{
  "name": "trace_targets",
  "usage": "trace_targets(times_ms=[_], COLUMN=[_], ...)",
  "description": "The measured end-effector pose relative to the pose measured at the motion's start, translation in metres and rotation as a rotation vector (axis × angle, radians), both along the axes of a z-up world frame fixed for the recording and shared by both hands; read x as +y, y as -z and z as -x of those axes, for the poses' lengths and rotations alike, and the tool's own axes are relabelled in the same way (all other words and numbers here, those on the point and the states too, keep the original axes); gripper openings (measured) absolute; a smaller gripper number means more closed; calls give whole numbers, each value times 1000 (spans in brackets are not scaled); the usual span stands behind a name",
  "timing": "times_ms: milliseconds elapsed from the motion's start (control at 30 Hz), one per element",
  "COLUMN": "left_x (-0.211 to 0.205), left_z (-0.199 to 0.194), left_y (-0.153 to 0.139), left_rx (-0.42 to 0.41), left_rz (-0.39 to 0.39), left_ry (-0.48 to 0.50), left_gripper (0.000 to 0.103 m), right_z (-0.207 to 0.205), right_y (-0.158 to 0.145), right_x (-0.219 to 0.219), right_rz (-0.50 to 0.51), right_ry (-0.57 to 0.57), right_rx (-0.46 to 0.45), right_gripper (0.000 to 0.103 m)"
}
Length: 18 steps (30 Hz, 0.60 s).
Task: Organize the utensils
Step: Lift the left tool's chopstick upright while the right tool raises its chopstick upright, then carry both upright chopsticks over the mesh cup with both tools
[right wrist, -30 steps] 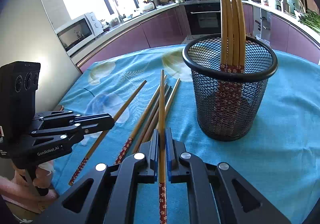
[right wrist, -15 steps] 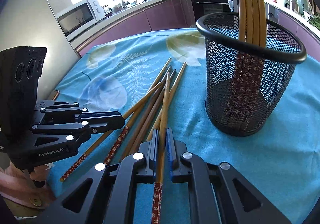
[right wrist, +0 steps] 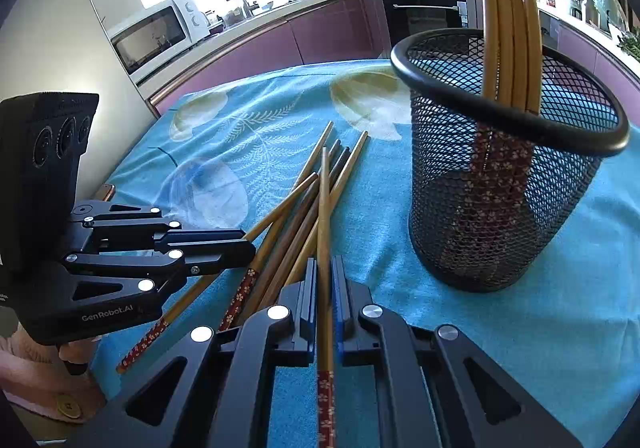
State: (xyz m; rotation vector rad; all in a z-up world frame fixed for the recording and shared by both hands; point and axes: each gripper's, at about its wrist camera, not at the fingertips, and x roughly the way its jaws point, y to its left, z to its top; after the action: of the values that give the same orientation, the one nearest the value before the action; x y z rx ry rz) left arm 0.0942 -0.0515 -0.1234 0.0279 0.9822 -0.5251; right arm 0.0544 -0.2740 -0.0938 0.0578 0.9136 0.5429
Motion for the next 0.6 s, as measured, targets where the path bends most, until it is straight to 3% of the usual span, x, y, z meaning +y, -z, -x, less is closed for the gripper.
trace_targets(times_ms=[300, 600], left_x=[4, 14], left_z=[10, 25], left_y=[-31, -82], left_rx=[-66, -165], left_rz=[55, 169], left_ry=[7, 62], left_gripper=[7, 7], right_z=[13, 24], right_y=[-34, -71], right_x=[-13, -30], right_rz=[-57, -111], right_ry=[0, 41], right_rx=[-88, -194], right_gripper=[6, 6])
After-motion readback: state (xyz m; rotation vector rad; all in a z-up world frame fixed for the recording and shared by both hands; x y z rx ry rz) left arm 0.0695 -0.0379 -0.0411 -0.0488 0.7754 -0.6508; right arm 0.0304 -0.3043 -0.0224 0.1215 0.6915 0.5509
